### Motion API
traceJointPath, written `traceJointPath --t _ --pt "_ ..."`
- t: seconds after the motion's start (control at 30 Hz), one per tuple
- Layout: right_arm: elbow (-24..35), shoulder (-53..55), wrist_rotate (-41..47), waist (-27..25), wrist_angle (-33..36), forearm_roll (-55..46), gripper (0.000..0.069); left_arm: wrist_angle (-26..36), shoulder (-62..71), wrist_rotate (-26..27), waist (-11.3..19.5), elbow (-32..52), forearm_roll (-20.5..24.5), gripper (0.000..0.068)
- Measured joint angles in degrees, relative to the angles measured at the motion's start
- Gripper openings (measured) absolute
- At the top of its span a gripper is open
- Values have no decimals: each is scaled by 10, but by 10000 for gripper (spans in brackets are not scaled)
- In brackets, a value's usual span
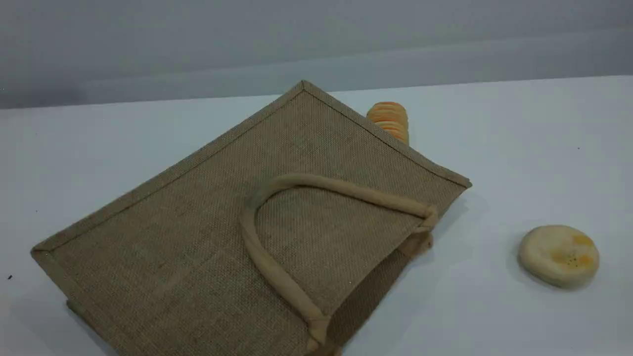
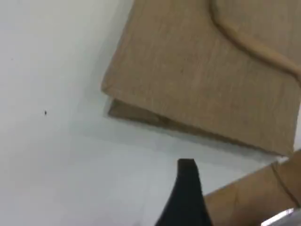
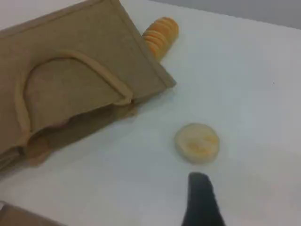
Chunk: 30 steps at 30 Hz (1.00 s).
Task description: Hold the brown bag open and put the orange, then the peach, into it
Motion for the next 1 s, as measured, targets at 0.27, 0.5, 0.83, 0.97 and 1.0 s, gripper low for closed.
traceJointPath --t 0.27,0.5,0.83,0.97,1.0 --pt "0 0 0 0 0 0 401 -10 -34 0 0 25 -1 525" --pt "0 0 0 0 0 1 401 -14 -33 -1 0 34 -2 525" --pt "0 0 0 0 0 1 401 -14 -33 -1 0 34 -2 525" --pt "0 0 0 0 0 1 401 -15 -33 3 0 35 -2 525" --pt "0 0 0 0 0 1 401 -18 -33 5 0 37 -1 525"
